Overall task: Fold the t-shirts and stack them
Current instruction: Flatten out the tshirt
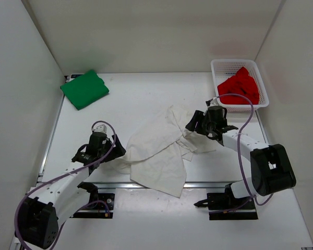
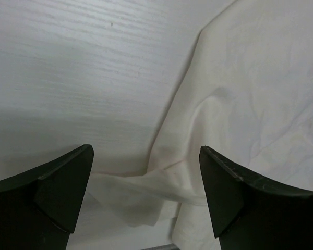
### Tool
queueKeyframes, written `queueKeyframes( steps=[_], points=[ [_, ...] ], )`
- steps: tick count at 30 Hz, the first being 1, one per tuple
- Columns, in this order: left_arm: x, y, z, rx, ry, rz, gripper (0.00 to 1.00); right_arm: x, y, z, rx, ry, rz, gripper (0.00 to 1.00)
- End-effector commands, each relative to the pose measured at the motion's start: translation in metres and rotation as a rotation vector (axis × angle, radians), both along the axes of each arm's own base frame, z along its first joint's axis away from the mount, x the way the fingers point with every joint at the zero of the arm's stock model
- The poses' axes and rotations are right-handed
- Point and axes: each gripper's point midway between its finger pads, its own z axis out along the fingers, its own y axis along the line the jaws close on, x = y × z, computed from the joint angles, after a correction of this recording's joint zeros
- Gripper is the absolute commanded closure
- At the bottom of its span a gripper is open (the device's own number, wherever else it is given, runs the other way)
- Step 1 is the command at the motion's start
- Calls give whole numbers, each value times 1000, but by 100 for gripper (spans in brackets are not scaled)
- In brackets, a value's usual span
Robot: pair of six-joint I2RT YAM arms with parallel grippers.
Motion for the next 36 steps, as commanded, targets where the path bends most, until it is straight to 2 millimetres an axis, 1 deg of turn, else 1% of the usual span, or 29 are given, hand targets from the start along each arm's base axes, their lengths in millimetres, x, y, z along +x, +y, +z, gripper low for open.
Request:
queueKeyframes(
  steps=[1,2,3,4,8,9,10,11,12,13,14,15,16,17,20,22,23,25,26,27,28,29,30,31,32,33,34,35,36],
  points=[
    [-18,-5,-13,-39,105,-5,6,15,1,2,13,2,-13,48],
    [-20,-5,-16,-48,118,-4,6,15,2,0,23,15,-24,49],
    [-20,-9,-15,-62,112,-8,1,16,2,0,24,12,-23,48],
    [-23,-7,-21,-56,124,-1,1,15,2,-3,17,16,-26,49],
    [-24,-15,-30,-76,150,-8,2,16,1,-3,-9,13,-38,48],
    [-25,-18,-32,-84,155,-16,7,15,-2,-7,-8,24,-44,48],
    [-20,-21,-30,-93,136,-19,17,16,-1,-8,-17,26,-42,48],
    [-22,-19,-33,-85,146,-20,38,18,-1,-11,-9,35,-41,51],
    [-19,-22,-29,-100,130,-20,47,16,2,-14,-4,47,-29,58],
    [-18,-22,-28,-100,133,-20,60,19,3,-13,4,39,-26,63],
    [-17,-24,-26,-107,131,-23,74,22,3,-13,12,37,-31,71],
    [-13,-23,-22,-109,113,-20,80,22,2,-13,10,36,-37,75],
    [-11,-24,-18,-116,106,-22,90,24,5,-3,25,5,-32,83],
    [-7,-25,-14,-120,87,-23,100,27,4,-2,16,-3,-39,88],
    [11,-32,8,-153,31,-33,100,38,11,19,7,-59,-27,99],
    [30,-42,30,-169,-14,-57,100,51,17,40,7,-105,-21,100],
    [37,-44,32,-180,-9,-64,100,53,20,48,-1,-121,-15,100],
    [53,-56,51,-232,-38,-92,100,71,22,75,-3,-180,-23,100],
    [61,-57,54,-238,-46,-90,100,73,21,80,-13,-187,-26,99],
    [76,-56,64,-246,-70,-76,100,88,26,109,0,-254,-16,100],
    [91,-59,84,-267,-116,-83,100,95,28,119,5,-272,-18,100],
    [116,-54,105,-281,-168,-48,100,110,28,143,9,-324,-21,100],
    [134,-47,109,-303,-170,-21,100,121,26,158,14,-357,-23,100],
    [155,-52,142,-351,-229,-32,100,137,28,179,20,-373,-18,100],
    [182,-54,173,-367,-283,-32,100,161,28,223,35,-454,-22,100],
    [194,-56,171,-360,-249,-31,100,169,29,285,58,-551,-6,100],
    [213,-55,217,-368,-323,-37,100,178,34,279,41,-508,17,100],
    [235,-55,260,-368,-407,-42,100,187,32,332,34,-617,13,100],
    [244,-50,269,-361,-408,-29,100,184,34,351,1,-643,29,100]
  ],
)
